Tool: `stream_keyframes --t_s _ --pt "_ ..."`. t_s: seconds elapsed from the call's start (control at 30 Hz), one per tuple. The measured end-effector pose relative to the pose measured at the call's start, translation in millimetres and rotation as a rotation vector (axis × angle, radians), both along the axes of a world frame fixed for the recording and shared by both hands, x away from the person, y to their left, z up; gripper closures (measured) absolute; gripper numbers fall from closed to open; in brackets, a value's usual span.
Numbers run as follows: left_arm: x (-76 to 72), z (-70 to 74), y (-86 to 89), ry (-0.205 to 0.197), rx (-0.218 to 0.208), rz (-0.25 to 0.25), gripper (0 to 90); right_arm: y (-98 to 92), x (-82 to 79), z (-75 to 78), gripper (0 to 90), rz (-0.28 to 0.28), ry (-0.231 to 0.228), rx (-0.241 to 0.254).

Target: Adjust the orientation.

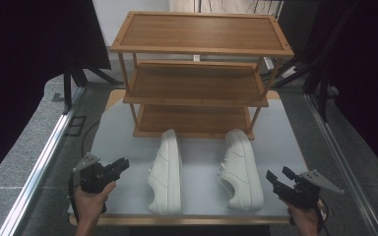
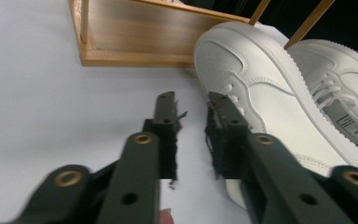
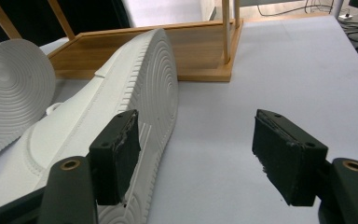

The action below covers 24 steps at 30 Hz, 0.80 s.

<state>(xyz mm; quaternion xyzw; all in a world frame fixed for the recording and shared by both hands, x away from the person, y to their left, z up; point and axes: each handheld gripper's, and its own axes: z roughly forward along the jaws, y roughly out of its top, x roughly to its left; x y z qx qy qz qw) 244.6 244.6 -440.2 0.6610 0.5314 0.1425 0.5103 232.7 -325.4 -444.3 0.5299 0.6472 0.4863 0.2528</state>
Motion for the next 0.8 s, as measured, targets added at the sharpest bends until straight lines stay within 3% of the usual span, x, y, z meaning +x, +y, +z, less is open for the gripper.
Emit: stream_keyframes --t_s 0.27,0.8 --pt "-3.4 3.0 7.7 -0.011 -0.023 0.008 88.6 4.3 0.0 0.6 31.3 0.014 0.000 -0.024" --pt "-3.7 3.3 1.8 -0.004 -0.004 -0.020 89.6 3.7 0.6 -2.1 31.3 0.011 0.012 -0.029"
